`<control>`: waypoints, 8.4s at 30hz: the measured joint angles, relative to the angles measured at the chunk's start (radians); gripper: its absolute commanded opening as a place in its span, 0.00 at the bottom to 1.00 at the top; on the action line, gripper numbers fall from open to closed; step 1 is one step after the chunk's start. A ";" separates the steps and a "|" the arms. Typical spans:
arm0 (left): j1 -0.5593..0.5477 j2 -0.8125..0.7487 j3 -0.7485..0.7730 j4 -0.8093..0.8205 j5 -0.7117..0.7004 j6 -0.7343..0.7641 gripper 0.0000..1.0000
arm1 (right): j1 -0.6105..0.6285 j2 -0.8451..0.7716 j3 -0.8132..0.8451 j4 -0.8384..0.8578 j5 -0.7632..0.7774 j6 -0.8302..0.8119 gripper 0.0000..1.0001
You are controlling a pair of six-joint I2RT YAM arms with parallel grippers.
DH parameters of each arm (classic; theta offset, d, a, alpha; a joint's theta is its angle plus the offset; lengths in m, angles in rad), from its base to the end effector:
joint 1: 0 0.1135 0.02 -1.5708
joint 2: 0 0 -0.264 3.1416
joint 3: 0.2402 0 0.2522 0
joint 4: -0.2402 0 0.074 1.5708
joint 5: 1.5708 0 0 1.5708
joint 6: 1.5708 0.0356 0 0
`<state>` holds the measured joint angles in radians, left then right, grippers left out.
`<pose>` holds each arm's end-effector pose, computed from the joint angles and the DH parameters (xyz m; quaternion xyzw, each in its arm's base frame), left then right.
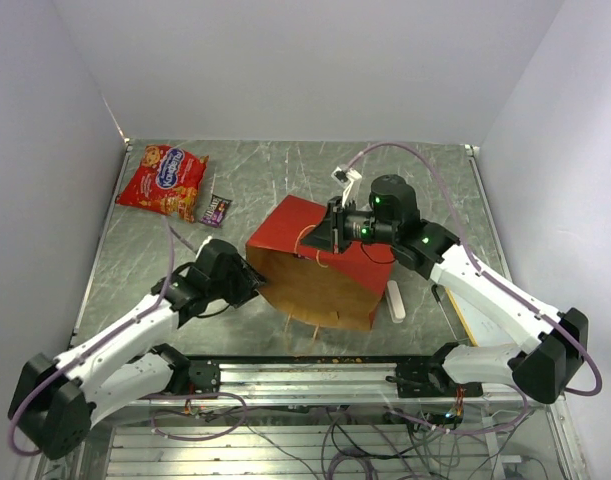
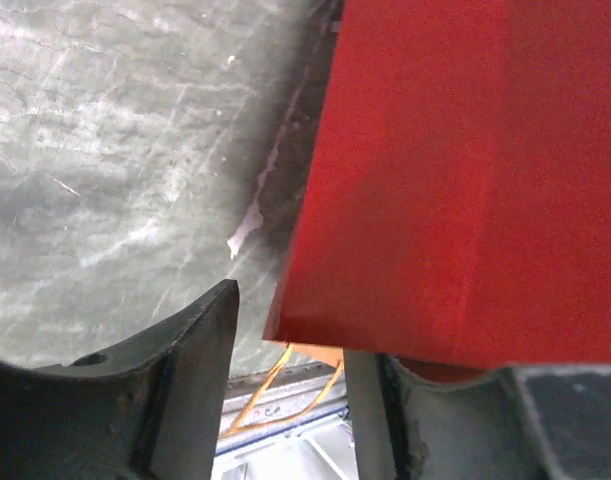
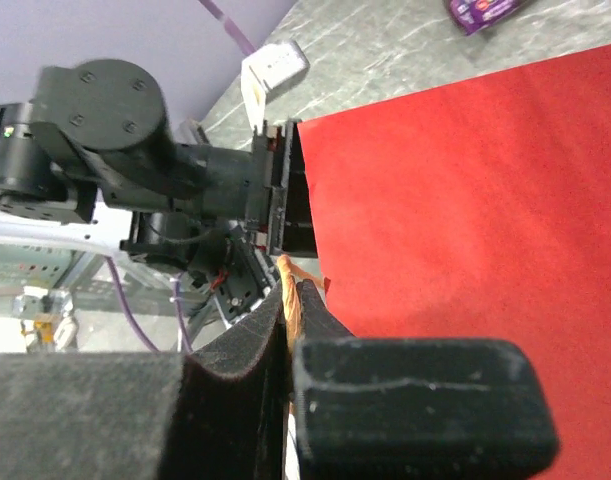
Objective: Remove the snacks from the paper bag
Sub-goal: Take out the snack from the paper bag, then place the snack at the center of the board, then take out the snack from the paper bag.
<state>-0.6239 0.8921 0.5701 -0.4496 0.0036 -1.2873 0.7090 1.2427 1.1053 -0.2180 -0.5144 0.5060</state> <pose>0.1494 -0.1077 0.2220 -0.2993 0.8712 -0.3187 0.2232 0.2043 0.1983 0.3528 -0.2249 0.7752 0.4867 0.3342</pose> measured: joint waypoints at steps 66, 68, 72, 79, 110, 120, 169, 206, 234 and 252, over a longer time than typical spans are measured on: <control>-0.474 0.883 0.370 0.645 -0.567 -0.345 0.48 | -0.003 0.100 0.339 -0.245 0.437 -0.168 0.00; -0.478 0.895 0.386 0.567 -0.599 -0.395 0.50 | -0.003 0.100 0.347 -0.254 0.436 -0.171 0.00; -0.476 0.910 0.404 0.470 -0.650 -0.472 0.50 | -0.003 0.100 0.350 -0.270 0.436 -0.174 0.00; -0.449 0.983 0.486 0.361 -0.715 -0.590 0.51 | -0.003 0.100 0.350 -0.283 0.409 -0.174 0.00; -0.330 1.098 0.573 0.461 -0.758 -0.591 0.13 | -0.003 0.040 0.357 -0.356 0.328 -0.235 0.00; -0.352 0.726 0.367 0.482 -0.643 -0.498 0.07 | -0.003 0.016 0.287 -0.281 0.354 -0.237 0.00; 0.027 0.259 0.821 -0.455 -0.465 0.813 0.07 | -0.003 0.037 0.208 -0.256 0.462 -0.126 0.00; 0.452 1.234 1.253 -0.394 0.068 1.384 0.08 | -0.209 0.110 0.140 -0.145 0.217 -0.348 0.00; 0.458 0.798 0.962 -0.321 0.100 1.118 0.62 | -0.209 0.095 0.140 -0.152 0.119 -0.315 0.00; 0.116 0.107 0.288 0.042 0.274 0.562 0.62 | -0.209 0.095 0.129 -0.219 0.146 -0.303 0.00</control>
<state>-0.5076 0.9993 0.8581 -0.4076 0.2779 -0.7250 0.5003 1.3376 1.2346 -0.4366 -0.3687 0.2028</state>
